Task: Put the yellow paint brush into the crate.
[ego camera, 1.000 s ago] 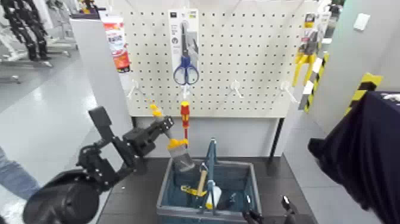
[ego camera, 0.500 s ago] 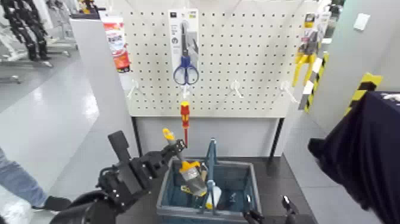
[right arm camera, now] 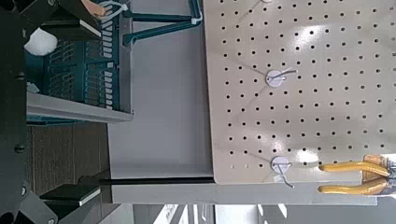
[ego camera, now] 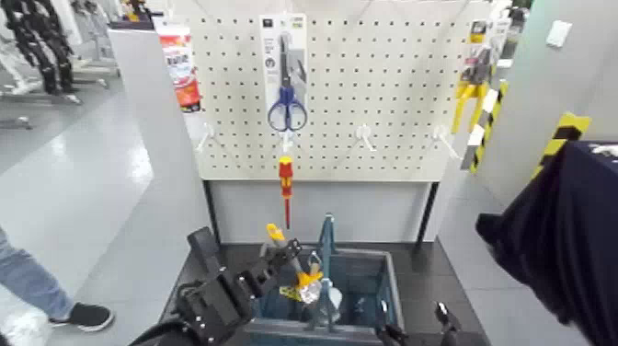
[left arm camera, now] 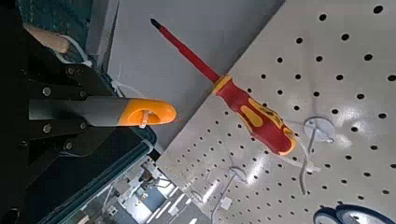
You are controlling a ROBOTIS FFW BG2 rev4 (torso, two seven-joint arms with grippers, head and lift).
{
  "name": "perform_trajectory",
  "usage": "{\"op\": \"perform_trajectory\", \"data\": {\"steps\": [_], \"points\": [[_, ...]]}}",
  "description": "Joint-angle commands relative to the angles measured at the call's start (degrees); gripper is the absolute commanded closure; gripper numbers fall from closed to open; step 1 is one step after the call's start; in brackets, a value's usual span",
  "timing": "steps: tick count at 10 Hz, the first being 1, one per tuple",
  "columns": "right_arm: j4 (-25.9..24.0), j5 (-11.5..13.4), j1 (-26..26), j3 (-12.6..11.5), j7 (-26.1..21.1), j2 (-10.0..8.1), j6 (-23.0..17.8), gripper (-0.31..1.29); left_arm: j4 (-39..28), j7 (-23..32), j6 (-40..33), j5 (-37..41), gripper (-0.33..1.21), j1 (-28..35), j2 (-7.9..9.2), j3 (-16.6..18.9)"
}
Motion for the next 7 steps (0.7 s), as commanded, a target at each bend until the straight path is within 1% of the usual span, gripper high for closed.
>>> {"op": "perform_trajectory", "data": {"steps": [1, 2, 3, 4, 5, 7], "points": [[0.0, -0.13, 0.02, -0.06, 0.0, 0.0, -0.16, 0.14, -0.84, 0.95, 0.73, 1.07, 0.85, 0.6, 0.09, 0.23], [0.0, -0.13, 0.02, -0.06, 0.0, 0.0, -0.16, 0.14, -1.01, 1.04, 0.99, 1.16, 0.55, 0.68, 0.09, 0.4], [0.0, -0.13, 0.02, -0.06, 0.0, 0.0, -0.07, 0.14, -1.1, 1.21, 1.08, 1.33, 0.3, 0.86, 0.09, 0.49], [0.0, -0.21, 0.02, -0.06, 0.0, 0.0, -0.07, 0.14, -1.63, 1.74, 1.08, 1.33, 0.11, 1.12, 0.09, 1.02], [0.0, -0.13, 0.02, -0.06, 0.0, 0.0, -0.07, 0.14, -2.51, 2.88, 0.99, 0.98, 0.09, 1.65, 0.18, 1.98], [0.0, -0.21, 0.02, -0.06, 0.0, 0.0, -0.07, 0.14, -5.85, 5.87, 0.99, -5.08, 0.09, 3.32, 0.18, 6.2]]}}
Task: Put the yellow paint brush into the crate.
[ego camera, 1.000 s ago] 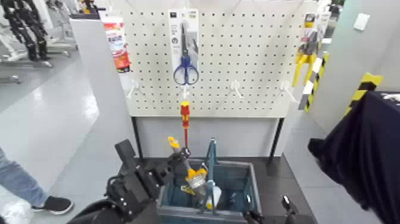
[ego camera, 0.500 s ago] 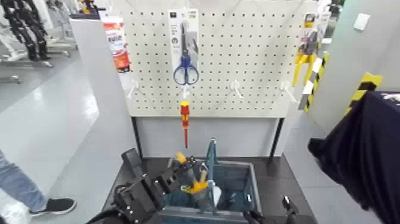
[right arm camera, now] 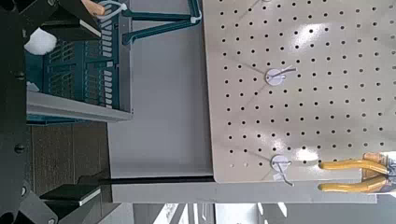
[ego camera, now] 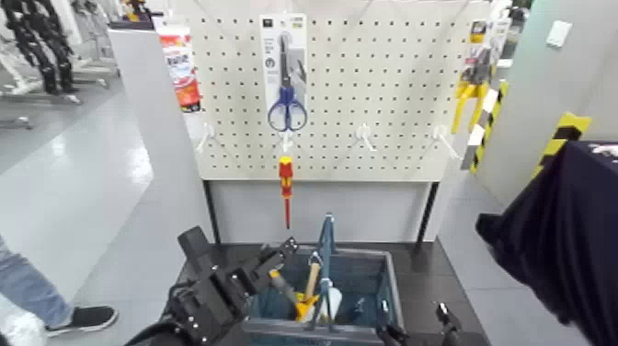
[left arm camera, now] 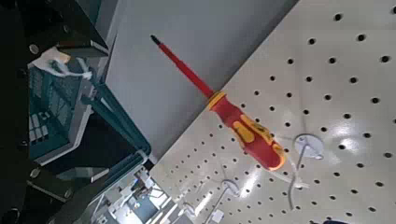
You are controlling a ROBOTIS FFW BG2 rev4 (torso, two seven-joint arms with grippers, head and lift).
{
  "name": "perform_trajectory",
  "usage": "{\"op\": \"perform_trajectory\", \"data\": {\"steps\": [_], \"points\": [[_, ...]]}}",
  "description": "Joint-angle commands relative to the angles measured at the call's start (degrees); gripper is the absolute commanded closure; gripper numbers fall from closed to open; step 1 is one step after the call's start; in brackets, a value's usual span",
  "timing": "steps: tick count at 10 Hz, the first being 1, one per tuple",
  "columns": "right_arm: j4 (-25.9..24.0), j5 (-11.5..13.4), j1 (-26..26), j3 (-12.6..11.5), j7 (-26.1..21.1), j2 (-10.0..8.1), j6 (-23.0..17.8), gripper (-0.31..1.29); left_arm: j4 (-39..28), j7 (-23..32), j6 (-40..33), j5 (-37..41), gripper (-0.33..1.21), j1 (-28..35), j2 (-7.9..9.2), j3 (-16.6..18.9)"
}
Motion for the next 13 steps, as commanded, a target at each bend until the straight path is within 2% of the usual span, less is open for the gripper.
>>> {"op": "perform_trajectory", "data": {"steps": [1, 3, 6, 8, 10, 13], "points": [[0.0, -0.05, 0.08, 0.0, 0.0, 0.0, 0.0, 0.14, -4.62, 2.86, -0.28, -8.97, 0.09, 2.1, -0.07, 5.35], [0.0, -0.05, 0.08, 0.0, 0.0, 0.0, 0.09, 0.14, -9.28, 6.82, -1.15, -18.03, 0.09, 4.03, -0.07, 7.64], [-0.09, 0.04, 0.08, -0.08, 0.0, -0.08, 0.09, 0.14, -13.41, 9.81, -4.85, -28.04, 0.09, 7.46, -0.24, 9.66], [-0.18, 0.04, 0.17, -0.17, 0.0, 0.0, 0.0, 0.14, -16.49, 12.88, -7.75, -36.13, 0.09, 12.2, -1.3, 11.94], [-0.27, 0.04, 0.35, -0.26, 0.0, 0.0, 0.0, 0.14, -19.13, 13.5, -8.98, -42.55, 0.09, 16.42, -2.88, 14.14], [-0.44, 0.04, 0.44, -0.35, 0.0, 0.0, -0.09, 0.14, -20.53, 17.45, -13.9, -46.85, 0.09, 22.4, -4.37, 15.55]]}}
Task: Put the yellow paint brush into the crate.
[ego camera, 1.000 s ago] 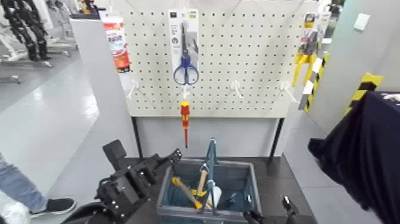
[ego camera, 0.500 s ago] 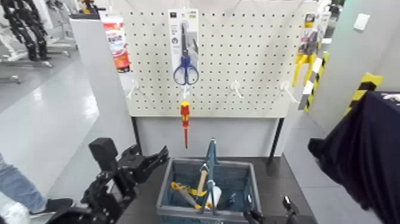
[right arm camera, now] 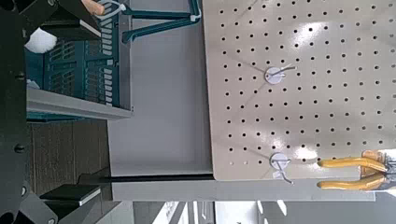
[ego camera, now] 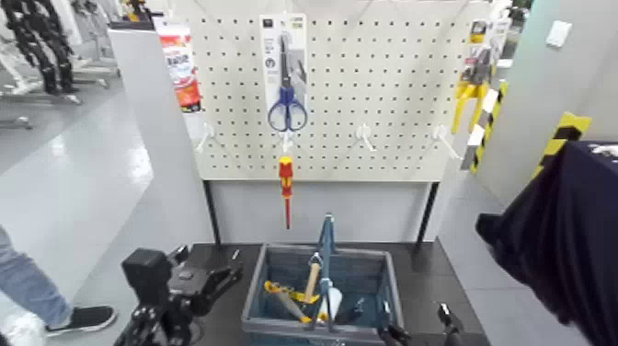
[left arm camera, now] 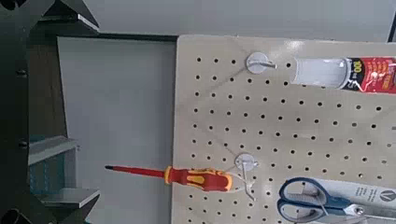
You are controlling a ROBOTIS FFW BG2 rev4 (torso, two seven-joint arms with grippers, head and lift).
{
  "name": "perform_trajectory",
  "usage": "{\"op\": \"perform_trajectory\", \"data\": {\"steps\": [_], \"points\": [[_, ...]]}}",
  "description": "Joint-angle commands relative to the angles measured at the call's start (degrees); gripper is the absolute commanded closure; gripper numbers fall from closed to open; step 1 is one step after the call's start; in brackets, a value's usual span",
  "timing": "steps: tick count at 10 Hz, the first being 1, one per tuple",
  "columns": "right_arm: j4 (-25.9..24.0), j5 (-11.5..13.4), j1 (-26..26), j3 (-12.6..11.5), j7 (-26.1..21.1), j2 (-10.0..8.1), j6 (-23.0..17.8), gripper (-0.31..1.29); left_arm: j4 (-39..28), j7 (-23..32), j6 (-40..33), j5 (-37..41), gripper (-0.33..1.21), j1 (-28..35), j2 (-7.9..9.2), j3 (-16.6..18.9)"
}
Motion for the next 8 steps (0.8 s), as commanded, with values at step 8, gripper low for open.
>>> {"op": "perform_trajectory", "data": {"steps": [8], "points": [[-0.43, -0.18, 0.42, -0.21, -0.44, -0.09, -0.5, 0.14, -1.69, 8.33, -9.46, -5.97, 0.09, 10.46, -2.64, -1.19]]}}
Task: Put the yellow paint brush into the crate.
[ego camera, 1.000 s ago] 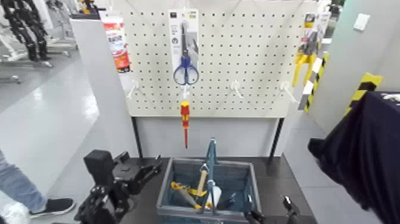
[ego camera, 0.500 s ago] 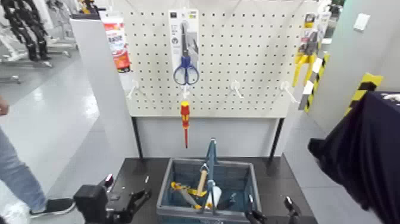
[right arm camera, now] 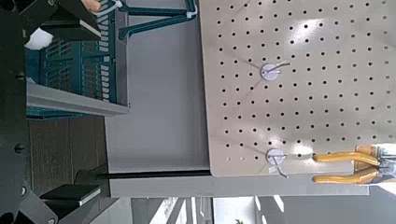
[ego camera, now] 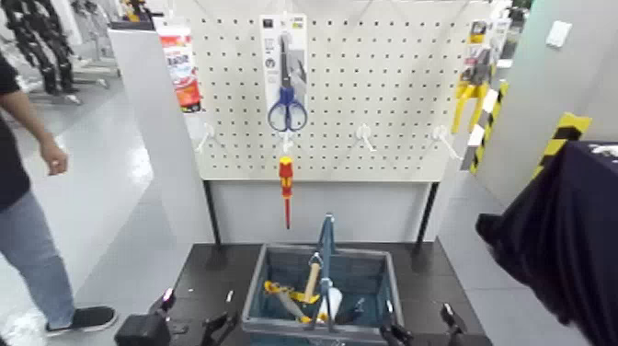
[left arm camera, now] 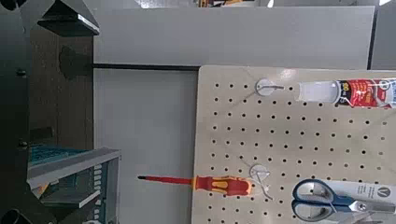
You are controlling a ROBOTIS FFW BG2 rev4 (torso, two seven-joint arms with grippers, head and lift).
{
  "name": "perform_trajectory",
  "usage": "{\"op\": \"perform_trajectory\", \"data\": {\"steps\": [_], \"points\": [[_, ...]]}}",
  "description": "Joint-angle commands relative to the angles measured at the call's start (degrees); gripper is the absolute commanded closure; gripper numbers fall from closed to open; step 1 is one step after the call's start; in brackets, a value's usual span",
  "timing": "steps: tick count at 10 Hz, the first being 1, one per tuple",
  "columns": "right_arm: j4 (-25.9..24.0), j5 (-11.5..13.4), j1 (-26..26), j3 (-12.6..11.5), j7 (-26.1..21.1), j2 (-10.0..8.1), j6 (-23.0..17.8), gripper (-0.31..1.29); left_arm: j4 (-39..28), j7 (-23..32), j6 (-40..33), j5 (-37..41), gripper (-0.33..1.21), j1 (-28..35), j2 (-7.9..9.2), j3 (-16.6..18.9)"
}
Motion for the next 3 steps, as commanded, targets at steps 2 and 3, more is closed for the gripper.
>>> {"op": "perform_trajectory", "data": {"steps": [2, 3], "points": [[-0.09, 0.69, -0.08, -0.09, 0.01, 0.03, 0.31, 0.14, -0.5, -0.01, -0.19, -0.48, 0.09, 0.51, -0.09, -0.06], [-0.27, 0.78, -0.08, -0.18, 0.19, 0.03, 0.58, 0.14, -0.41, -0.01, -0.19, -0.48, 0.09, 0.42, -0.09, -0.06]]}}
